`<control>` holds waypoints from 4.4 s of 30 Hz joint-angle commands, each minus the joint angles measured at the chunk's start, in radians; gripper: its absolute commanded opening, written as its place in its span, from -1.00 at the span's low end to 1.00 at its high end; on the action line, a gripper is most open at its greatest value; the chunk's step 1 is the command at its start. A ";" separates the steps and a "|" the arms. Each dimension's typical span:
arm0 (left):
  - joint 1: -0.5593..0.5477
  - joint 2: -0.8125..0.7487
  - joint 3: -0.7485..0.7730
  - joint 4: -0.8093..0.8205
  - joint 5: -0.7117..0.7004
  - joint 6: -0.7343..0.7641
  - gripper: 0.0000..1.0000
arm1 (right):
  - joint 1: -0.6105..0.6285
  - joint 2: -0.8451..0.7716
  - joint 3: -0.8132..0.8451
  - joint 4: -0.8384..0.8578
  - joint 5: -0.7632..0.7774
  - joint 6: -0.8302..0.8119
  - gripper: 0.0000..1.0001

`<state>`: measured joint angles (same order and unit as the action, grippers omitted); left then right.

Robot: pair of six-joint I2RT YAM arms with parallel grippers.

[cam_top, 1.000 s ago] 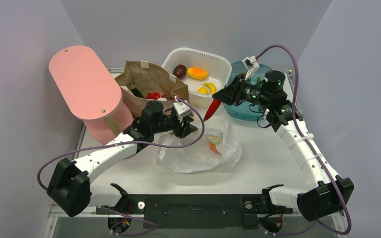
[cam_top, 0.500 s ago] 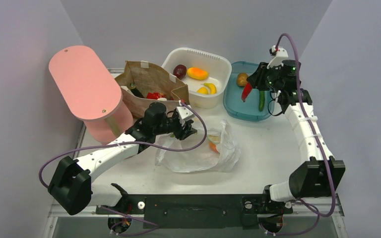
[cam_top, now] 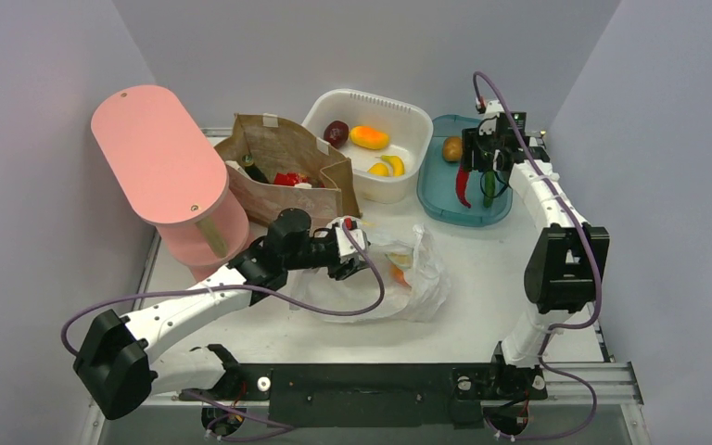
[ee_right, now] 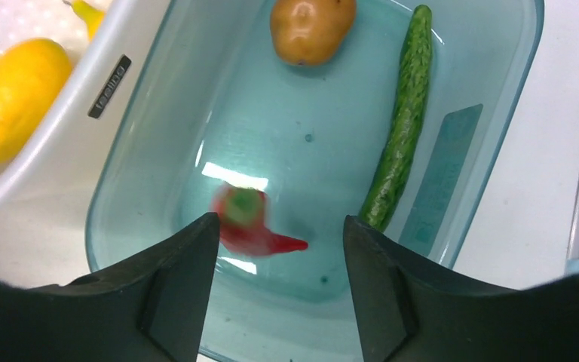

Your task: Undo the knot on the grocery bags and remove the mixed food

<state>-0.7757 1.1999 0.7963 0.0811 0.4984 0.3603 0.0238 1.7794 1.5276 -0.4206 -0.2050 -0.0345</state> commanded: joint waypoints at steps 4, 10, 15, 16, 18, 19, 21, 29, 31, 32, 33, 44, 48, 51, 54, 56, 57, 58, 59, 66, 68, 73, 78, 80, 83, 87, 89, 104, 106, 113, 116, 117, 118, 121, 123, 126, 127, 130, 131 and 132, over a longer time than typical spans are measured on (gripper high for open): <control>-0.021 -0.095 0.008 -0.060 0.055 0.069 -0.11 | -0.002 -0.061 0.046 -0.063 0.003 -0.037 0.59; -0.078 -0.140 -0.018 -0.179 0.061 0.212 -0.27 | -0.002 -0.177 0.021 -0.286 -0.320 -0.052 0.61; -0.133 -0.078 -0.060 -0.106 0.002 0.225 -0.36 | 0.025 -0.292 -0.176 -0.456 -0.501 -0.124 0.53; -0.151 -0.049 -0.068 -0.064 -0.031 0.234 -0.36 | 0.028 -0.303 -0.243 -0.479 -0.513 -0.145 0.50; -0.169 -0.013 -0.086 -0.005 -0.074 0.237 -0.36 | 0.043 -0.323 -0.316 -0.503 -0.534 -0.172 0.46; -0.173 -0.004 -0.093 0.015 -0.095 0.238 -0.36 | 0.056 -0.332 -0.352 -0.509 -0.537 -0.178 0.46; -0.186 0.030 -0.116 0.076 -0.130 0.236 -0.36 | 0.088 -0.333 -0.389 -0.509 -0.539 -0.197 0.44; -0.210 0.217 -0.133 0.331 -0.263 0.200 -0.07 | 0.173 -0.231 -0.431 -0.423 -0.515 -0.204 0.46; -0.215 0.264 -0.132 0.372 -0.280 0.210 -0.01 | 0.175 -0.196 -0.419 -0.412 -0.518 -0.210 0.48; -0.217 0.297 -0.129 0.380 -0.285 0.215 0.01 | 0.176 -0.175 -0.417 -0.408 -0.518 -0.211 0.48; -0.219 0.312 -0.122 0.397 -0.294 0.218 0.03 | 0.177 -0.164 -0.413 -0.398 -0.518 -0.213 0.48; -0.221 0.484 -0.078 0.562 -0.300 0.217 0.16 | 0.205 -0.028 -0.383 -0.366 -0.512 -0.242 -0.57; -0.222 0.529 -0.058 0.580 -0.298 0.220 0.19 | 0.218 0.005 -0.370 -0.365 -0.510 -0.249 -1.00; -0.222 0.560 -0.044 0.587 -0.296 0.221 0.20 | 0.238 0.016 -0.372 -0.360 -0.502 -0.257 -1.00; -0.222 0.584 -0.024 0.595 -0.310 0.214 0.21 | 0.255 0.018 -0.379 -0.351 -0.499 -0.260 -1.00; -0.221 0.608 -0.012 0.600 -0.321 0.206 0.22 | 0.270 0.020 -0.385 -0.348 -0.497 -0.259 -1.00; -0.221 0.613 -0.006 0.601 -0.323 0.205 0.23 | 0.279 0.019 -0.389 -0.346 -0.500 -0.257 -1.00; -0.222 0.623 -0.004 0.604 -0.322 0.206 0.23 | 0.283 0.017 -0.391 -0.343 -0.503 -0.256 -1.00; -0.222 0.626 -0.002 0.606 -0.319 0.206 0.24 | 0.290 0.014 -0.392 -0.342 -0.510 -0.255 -1.00; -0.219 0.653 0.001 0.602 -0.349 0.165 0.21 | 0.298 -0.012 -0.399 -0.351 -0.551 -0.278 -1.00; -0.212 0.658 0.006 0.598 -0.359 0.143 0.23 | 0.304 -0.024 -0.403 -0.362 -0.572 -0.298 -1.00; -0.209 0.661 -0.023 0.658 -0.263 0.170 0.29 | 0.335 -0.024 -0.407 -0.371 -0.580 -0.317 -1.00; -0.215 0.657 -0.001 0.608 -0.134 0.216 0.23 | 0.358 -0.006 -0.398 -0.370 -0.644 -0.327 -1.00; -0.214 0.665 0.015 0.556 -0.119 0.215 0.12 | 0.359 -0.012 -0.401 -0.373 -0.661 -0.338 -1.00; -0.210 0.670 0.019 0.536 -0.111 0.202 -0.07 | 0.360 -0.031 -0.407 -0.378 -0.657 -0.355 -1.00; -0.194 0.626 0.000 0.525 -0.107 0.170 -0.58 | 0.354 -0.060 -0.426 -0.373 -0.582 -0.366 -1.00; -0.183 0.581 -0.020 0.512 -0.109 0.157 -0.78 | 0.335 -0.065 -0.437 -0.363 -0.539 -0.363 -1.00; -0.151 0.255 -0.238 0.391 -0.140 0.158 -1.00 | 0.234 -0.083 -0.451 -0.325 -0.439 -0.320 -1.00; -0.152 0.260 -0.229 0.383 -0.149 0.140 -0.59 | 0.238 -0.085 -0.455 -0.327 -0.464 -0.319 -1.00; -0.160 0.383 -0.129 0.463 -0.271 0.062 -0.15 | 0.262 -0.079 -0.454 -0.332 -0.493 -0.316 -1.00; -0.160 0.428 -0.080 0.440 -0.287 0.078 -0.10 | 0.268 -0.082 -0.451 -0.333 -0.493 -0.318 -1.00; -0.160 0.434 -0.075 0.439 -0.280 0.080 -0.09 | 0.270 -0.084 -0.451 -0.335 -0.493 -0.319 -1.00; -0.161 0.446 -0.069 0.440 -0.275 0.095 0.06 | 0.271 -0.083 -0.449 -0.335 -0.492 -0.322 -1.00; -0.179 0.470 -0.069 0.488 -0.308 0.121 0.49 | 0.277 -0.084 -0.446 -0.343 -0.493 -0.330 -1.00; -0.190 0.491 -0.067 0.526 -0.347 0.121 0.68 | 0.279 -0.084 -0.443 -0.351 -0.501 -0.340 -1.00; -0.194 0.526 -0.054 0.553 -0.363 0.113 0.81 | 0.281 -0.087 -0.439 -0.357 -0.516 -0.349 -1.00; -0.194 0.532 -0.049 0.555 -0.356 0.108 0.82 | 0.282 -0.085 -0.439 -0.358 -0.520 -0.349 -1.00; -0.198 0.561 -0.020 0.549 -0.317 0.093 0.82 | 0.292 -0.077 -0.435 -0.359 -0.537 -0.347 -1.00; -0.200 0.577 -0.012 0.549 -0.316 0.084 0.83 | 0.300 -0.075 -0.432 -0.359 -0.540 -0.347 -1.00; -0.205 0.585 0.002 0.555 -0.324 0.081 0.83 | 0.309 -0.072 -0.431 -0.359 -0.545 -0.347 -1.00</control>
<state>-0.9684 1.7531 0.7258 0.5579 0.1654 0.4713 0.3023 1.7409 1.0748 -0.7803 -0.6914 -0.3599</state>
